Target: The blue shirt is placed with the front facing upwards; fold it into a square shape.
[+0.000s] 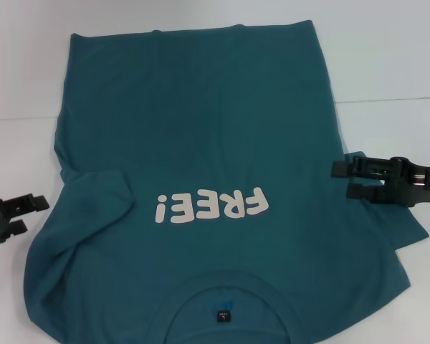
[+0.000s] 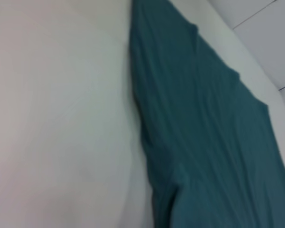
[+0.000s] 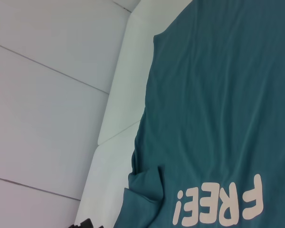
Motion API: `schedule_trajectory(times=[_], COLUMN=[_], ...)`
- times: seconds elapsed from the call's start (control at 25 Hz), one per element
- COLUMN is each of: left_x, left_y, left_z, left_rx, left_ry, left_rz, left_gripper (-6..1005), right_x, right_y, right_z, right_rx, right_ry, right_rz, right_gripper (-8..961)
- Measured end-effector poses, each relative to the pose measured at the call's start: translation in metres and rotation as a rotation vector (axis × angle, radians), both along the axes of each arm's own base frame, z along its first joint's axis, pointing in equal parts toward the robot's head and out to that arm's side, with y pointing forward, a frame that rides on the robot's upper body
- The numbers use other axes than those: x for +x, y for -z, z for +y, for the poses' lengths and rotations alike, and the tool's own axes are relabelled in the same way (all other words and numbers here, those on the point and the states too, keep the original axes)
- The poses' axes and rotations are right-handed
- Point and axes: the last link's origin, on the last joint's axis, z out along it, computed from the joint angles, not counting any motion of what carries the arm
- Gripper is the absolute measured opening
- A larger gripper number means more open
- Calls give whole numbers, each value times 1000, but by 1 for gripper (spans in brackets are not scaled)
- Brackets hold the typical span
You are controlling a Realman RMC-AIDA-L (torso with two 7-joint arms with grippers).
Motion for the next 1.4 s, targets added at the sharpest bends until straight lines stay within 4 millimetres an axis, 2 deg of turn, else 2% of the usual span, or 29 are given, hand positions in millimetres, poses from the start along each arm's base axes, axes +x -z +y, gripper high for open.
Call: schedule_trajectory(times=[0.64, 1.0, 1.4], left_x=[-8, 5, 19], left_y=[5, 17, 17], left_z=[-12, -14, -21], left_rx=[-40, -66, -78], left_ry=[-52, -17, 85], left_rz=[-23, -67, -132], left_gripper=[763, 762, 763], right_x=[0, 1, 2], right_y=[-2, -3, -4], right_z=[1, 1, 3], right_rx=[8, 10, 21], right_ry=[1, 2, 8], right_rz=[2, 2, -5], right_gripper=[914, 914, 914])
